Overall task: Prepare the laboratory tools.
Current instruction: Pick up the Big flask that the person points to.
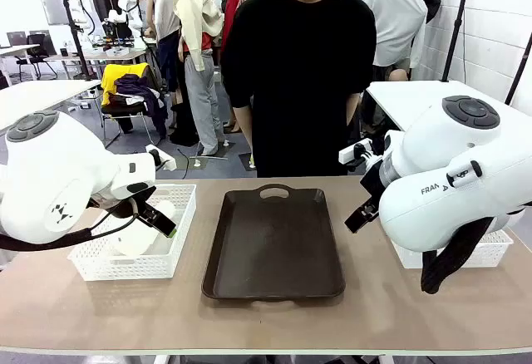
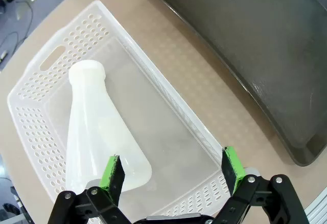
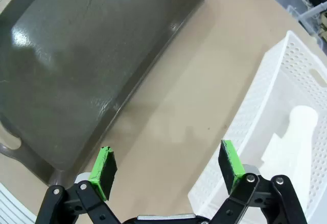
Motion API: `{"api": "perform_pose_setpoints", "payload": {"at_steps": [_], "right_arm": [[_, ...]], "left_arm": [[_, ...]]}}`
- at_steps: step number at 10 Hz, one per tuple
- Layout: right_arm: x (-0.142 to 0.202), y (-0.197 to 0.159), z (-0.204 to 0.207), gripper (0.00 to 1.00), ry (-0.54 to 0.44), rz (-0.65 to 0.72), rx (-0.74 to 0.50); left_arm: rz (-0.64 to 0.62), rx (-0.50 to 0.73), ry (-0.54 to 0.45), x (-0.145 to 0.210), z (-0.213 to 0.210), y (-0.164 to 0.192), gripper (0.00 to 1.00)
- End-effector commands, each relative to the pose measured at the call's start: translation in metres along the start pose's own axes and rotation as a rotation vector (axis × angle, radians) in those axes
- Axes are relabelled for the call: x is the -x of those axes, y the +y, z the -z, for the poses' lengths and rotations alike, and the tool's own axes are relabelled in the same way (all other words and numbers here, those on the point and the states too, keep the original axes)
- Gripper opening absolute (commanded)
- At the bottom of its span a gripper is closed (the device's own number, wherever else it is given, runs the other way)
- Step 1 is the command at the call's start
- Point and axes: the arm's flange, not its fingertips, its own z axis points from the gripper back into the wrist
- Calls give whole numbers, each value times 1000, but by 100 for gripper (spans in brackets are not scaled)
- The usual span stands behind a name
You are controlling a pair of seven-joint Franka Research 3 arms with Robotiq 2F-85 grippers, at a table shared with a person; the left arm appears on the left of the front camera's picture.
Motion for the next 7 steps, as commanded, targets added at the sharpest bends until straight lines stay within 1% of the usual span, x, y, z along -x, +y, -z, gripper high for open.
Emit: {"api": "perform_pose_setpoints", "payload": {"at_steps": [1,7], "right_arm": [[0,0,0,100,0,0,0],[0,0,0,100,0,0,0]], "left_arm": [[0,0,-1,0,0,0,100],[0,0,-1,0,0,0,100]]}}
